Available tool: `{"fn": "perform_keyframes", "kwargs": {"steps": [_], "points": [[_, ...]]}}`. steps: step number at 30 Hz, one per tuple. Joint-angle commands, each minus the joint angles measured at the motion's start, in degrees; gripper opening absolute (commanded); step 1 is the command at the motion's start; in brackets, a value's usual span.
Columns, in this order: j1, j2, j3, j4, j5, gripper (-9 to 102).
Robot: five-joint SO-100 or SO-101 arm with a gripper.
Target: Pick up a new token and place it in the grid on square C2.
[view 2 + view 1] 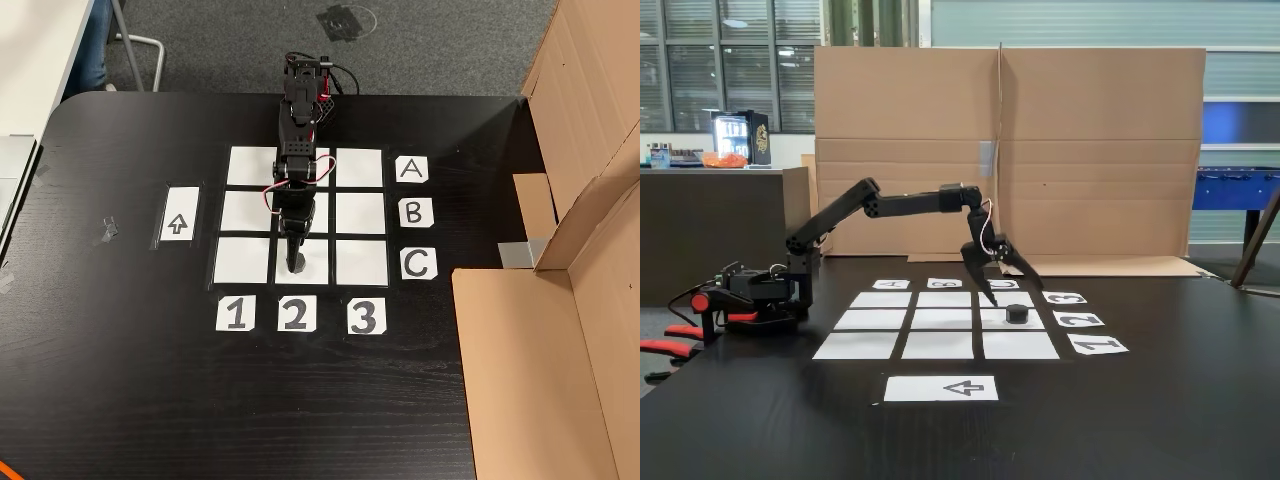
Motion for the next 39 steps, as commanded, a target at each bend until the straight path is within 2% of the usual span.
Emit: {"fn": "perform_keyframes", "kwargs": {"steps": [1,18,33,39], "points": [[1.5,7.9,2.6,-1.9,0.3,42],[10.8,36.7,27.6,-13.9,-1.8,45],[24.7,62.8,52.0,-25.1,-4.2,45],[33.2,72.8,61.4,-26.2,-6.3,45]]}}
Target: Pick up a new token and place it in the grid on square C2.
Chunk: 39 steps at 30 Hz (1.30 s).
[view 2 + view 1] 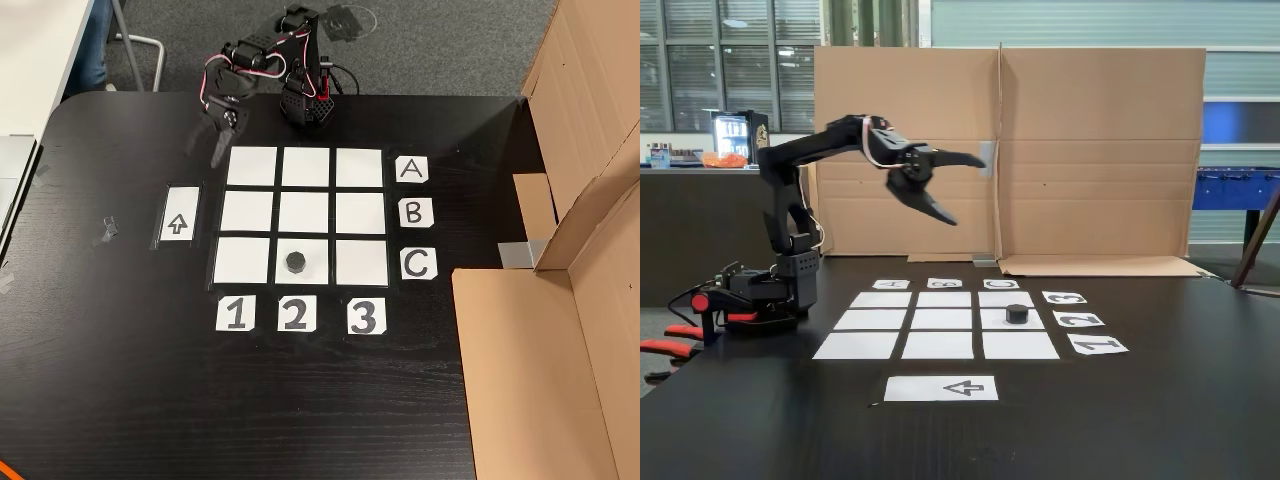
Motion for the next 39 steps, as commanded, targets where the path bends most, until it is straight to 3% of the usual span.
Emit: {"fn": "perform_keyframes", "kwargs": {"steps": [1,10,18,28,39], "points": [[5.3,6.9,3.5,-0.9,-1.0,45],[15.9,18.1,14.9,-1.6,-1.4,43],[21.6,29.7,23.9,3.9,-1.4,39],[31.8,37.6,31.9,6.5,-2.7,-1],[39.6,47.9,47.8,7.7,-5.4,-1]]}}
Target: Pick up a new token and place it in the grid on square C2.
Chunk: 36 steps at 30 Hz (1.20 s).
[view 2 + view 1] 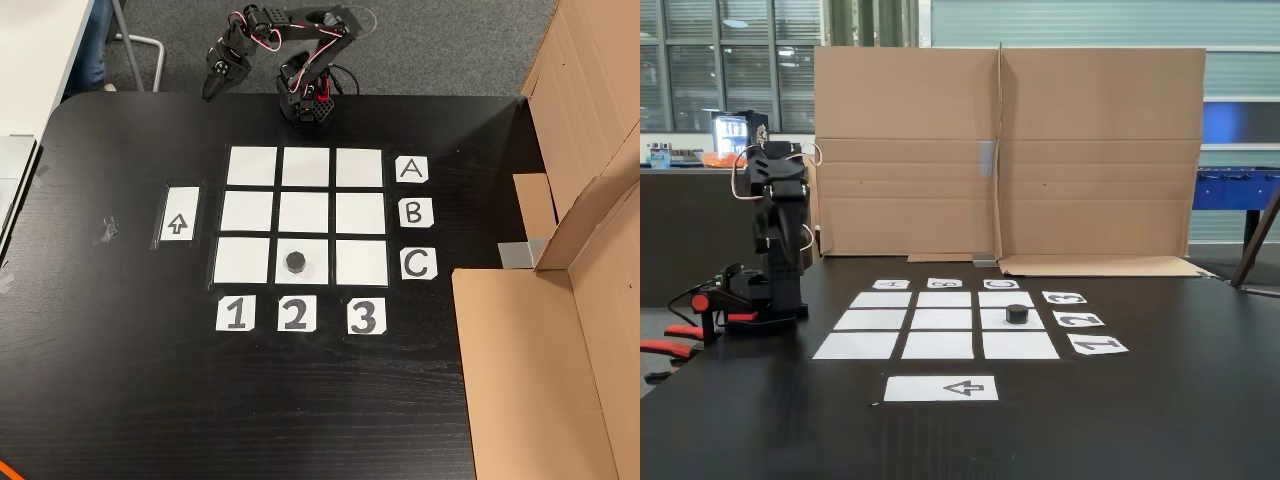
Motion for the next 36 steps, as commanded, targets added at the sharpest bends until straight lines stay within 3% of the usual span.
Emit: {"fn": "perform_keyframes", "kwargs": {"steps": [1,10,15,18,36], "points": [[3.1,3.9,3.4,1.2,-1.1,-1],[10.4,9.1,7.7,-0.1,-2.1,-1],[12.8,17.0,19.5,-11.5,-2.1,-1],[15.7,18.2,21.7,-13.5,-2.8,-1],[16.7,39.9,30.1,-3.3,-4.3,-1]]}}
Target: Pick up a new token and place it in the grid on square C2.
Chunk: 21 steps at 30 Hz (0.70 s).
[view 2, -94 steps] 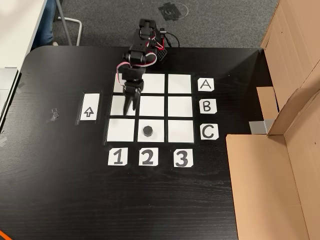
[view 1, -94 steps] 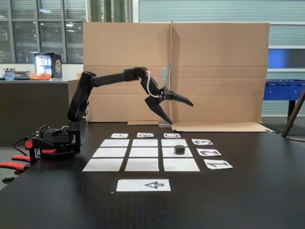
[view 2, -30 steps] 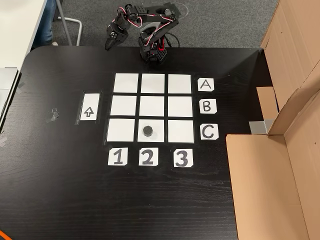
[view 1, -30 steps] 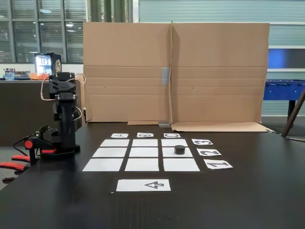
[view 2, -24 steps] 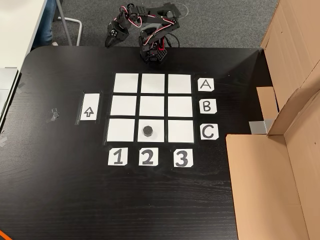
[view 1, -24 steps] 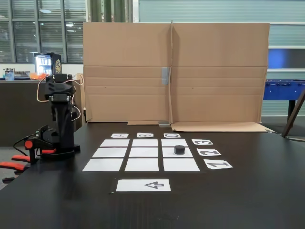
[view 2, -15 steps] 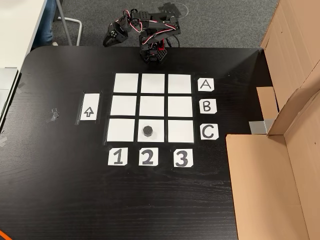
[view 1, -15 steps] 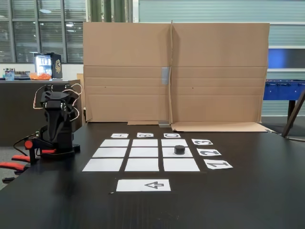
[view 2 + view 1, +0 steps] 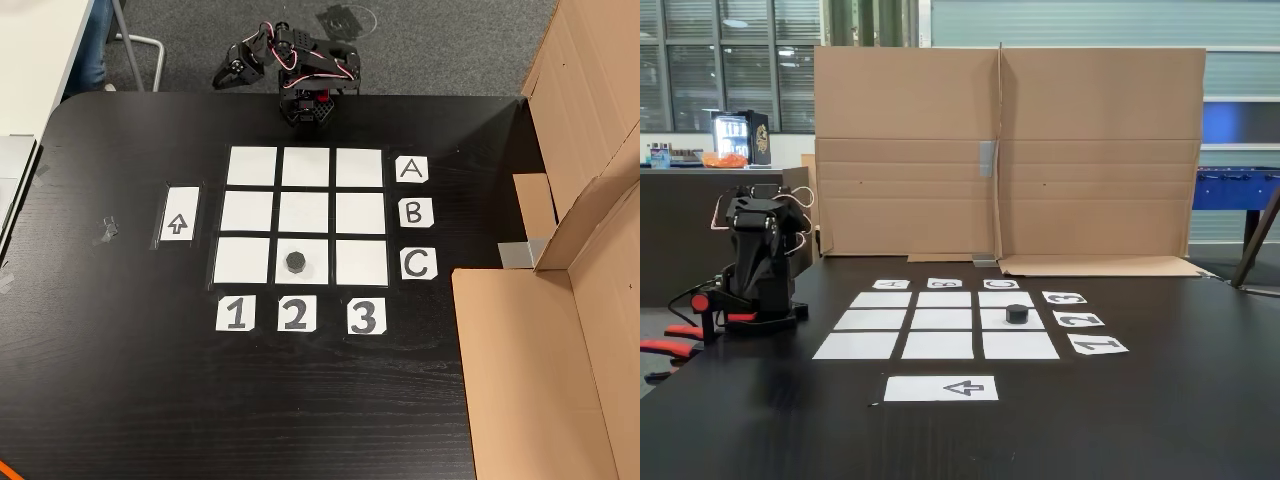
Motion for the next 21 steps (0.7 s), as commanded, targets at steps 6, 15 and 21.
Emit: {"fn": "perform_keyframes", "kwargs": {"steps": [6,15,21], "points": [[-0.9,1.2,2.8,-1.7,-0.5,-1],[-0.5,1.2,3.9,-2.4,-0.9,-1],[-0.6,1.2,4.7,-2.3,-0.7,-1]]}}
